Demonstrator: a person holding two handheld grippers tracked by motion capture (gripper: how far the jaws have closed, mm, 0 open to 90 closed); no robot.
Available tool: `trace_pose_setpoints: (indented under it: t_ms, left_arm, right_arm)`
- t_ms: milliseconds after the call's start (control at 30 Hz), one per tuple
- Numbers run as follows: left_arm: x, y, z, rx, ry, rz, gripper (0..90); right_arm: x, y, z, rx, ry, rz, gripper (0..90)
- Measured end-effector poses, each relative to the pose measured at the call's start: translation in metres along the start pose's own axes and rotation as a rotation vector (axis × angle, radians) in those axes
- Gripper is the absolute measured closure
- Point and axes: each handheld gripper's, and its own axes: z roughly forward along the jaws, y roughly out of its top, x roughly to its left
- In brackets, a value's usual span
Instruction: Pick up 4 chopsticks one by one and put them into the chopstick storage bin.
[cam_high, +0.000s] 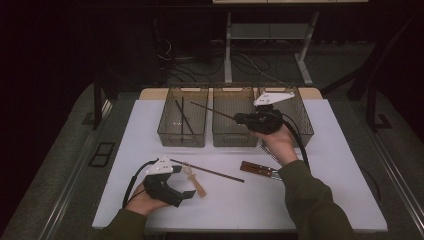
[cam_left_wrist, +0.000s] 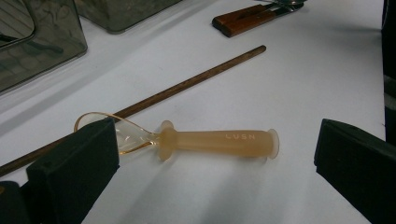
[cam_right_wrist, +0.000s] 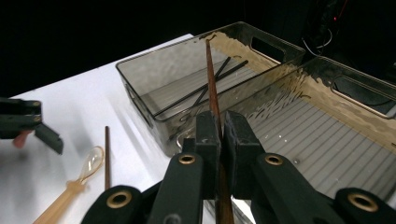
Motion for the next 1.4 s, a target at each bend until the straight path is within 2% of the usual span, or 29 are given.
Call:
trace_pose_setpoints:
  t_ms: [200, 433, 833, 1033, 1200, 1400]
  left_arm:
    - [-0.002, 0.000, 0.001, 0.006, 0.011, 0.028, 0.0]
    - [-0.003, 0.000, 0.002, 0.016, 0.011, 0.035, 0.0]
    - [-0.004, 0.000, 0.003, 0.021, 0.000, 0.055, 0.0]
    - [-0.004, 0.001, 0.003, 0.015, -0.005, 0.052, 0.0]
    - [-0.005, 0.001, 0.003, 0.018, -0.006, 0.054, 0.0]
    - [-0.004, 0.001, 0.003, 0.016, -0.007, 0.064, 0.0]
  right_arm:
    - [0.001, 0.010, 0.020, 0.019, -0.022, -0.002, 84.9]
    - [0.002, 0.021, 0.043, 0.026, -0.036, 0.006, 85.0]
    - [0.009, 0.038, 0.098, 0.079, -0.049, 0.004, 85.0]
    - [0.010, 0.045, 0.124, 0.108, -0.084, 0.003, 84.9]
    - [0.006, 0.047, 0.140, 0.130, -0.128, 0.026, 85.0]
    - [0.007, 0.049, 0.155, 0.140, -0.134, 0.038, 84.9]
